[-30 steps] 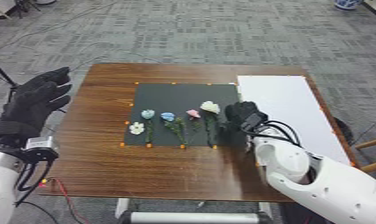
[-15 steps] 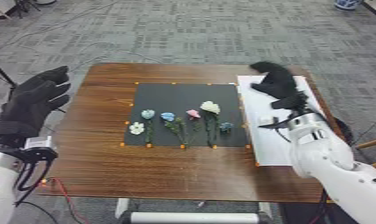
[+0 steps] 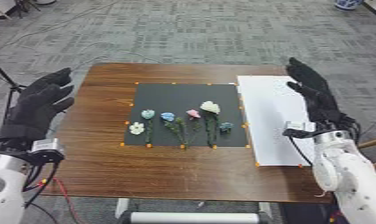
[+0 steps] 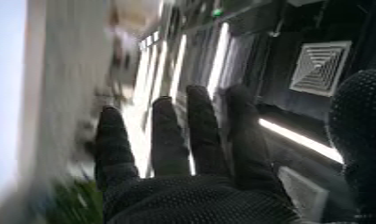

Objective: Arrange flowers

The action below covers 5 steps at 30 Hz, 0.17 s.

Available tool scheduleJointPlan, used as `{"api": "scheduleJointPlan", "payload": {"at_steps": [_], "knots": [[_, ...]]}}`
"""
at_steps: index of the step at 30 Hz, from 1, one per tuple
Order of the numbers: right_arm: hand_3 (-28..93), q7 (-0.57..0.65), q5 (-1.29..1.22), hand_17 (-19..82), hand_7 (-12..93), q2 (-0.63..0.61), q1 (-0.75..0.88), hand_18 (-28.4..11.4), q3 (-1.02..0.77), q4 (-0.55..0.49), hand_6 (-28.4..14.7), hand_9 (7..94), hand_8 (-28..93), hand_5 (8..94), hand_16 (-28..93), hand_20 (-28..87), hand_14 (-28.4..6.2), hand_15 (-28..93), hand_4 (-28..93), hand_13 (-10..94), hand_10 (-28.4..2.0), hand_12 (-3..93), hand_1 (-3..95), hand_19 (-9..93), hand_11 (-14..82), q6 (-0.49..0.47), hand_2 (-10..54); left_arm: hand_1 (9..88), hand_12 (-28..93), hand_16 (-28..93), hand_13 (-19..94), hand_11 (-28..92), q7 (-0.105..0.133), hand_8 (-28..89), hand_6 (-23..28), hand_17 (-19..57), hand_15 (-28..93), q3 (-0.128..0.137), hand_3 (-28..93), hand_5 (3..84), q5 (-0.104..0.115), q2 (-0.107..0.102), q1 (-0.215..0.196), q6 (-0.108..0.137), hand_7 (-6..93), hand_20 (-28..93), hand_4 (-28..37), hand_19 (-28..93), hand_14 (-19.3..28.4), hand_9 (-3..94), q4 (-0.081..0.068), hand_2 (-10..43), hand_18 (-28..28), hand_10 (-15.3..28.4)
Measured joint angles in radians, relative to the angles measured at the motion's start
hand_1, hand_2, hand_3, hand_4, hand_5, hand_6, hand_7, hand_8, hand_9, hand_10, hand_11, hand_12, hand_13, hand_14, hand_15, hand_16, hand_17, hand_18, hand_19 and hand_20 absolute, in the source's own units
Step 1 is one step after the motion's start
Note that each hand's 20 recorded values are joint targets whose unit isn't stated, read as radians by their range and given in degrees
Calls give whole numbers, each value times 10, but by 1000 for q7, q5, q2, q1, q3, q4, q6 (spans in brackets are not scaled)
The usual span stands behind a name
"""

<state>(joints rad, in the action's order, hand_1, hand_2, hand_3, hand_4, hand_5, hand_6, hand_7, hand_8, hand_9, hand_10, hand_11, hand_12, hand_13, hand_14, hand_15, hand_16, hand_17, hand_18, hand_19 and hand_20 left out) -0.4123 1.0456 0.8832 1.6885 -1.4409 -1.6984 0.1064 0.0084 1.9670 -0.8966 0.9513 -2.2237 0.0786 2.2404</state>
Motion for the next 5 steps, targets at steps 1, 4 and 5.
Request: {"api": "scheduleJointPlan", "payload": {"at_steps": [1, 4, 5], "knots": [[869, 22, -34, -35, 87, 15, 9, -216, -21, -8, -32, 329, -77, 335, 329, 134, -99, -9, -234, 225, -95, 222, 135, 333, 46, -43, -58, 255, 184, -51, 51, 189, -1, -92, 24, -119, 356, -8, 717, 245, -1, 0, 7, 0, 193, 70, -263, 379, 124, 155, -4, -22, 175, 97], [865, 122, -175, -43, 82, 60, 30, -220, -84, -32, -36, 326, -73, 334, 328, 130, -106, -8, -231, 226, -97, 226, 135, 337, 44, -152, -53, 255, 186, -48, 51, 189, -8, -92, 25, -120, 356, -39, 716, 248, -3, -8, 38, -5, 194, 70, -264, 378, 124, 156, -23, -21, 173, 97], [864, 143, -232, -44, 81, 70, 33, -221, -94, -34, -37, 326, -72, 335, 327, 129, -107, -7, -231, 226, -98, 227, 135, 338, 43, -188, -52, 256, 186, -47, 51, 189, -11, -92, 26, -121, 356, -50, 715, 248, -3, -12, 52, -9, 195, 70, -264, 378, 124, 156, -29, -21, 173, 97]]}}
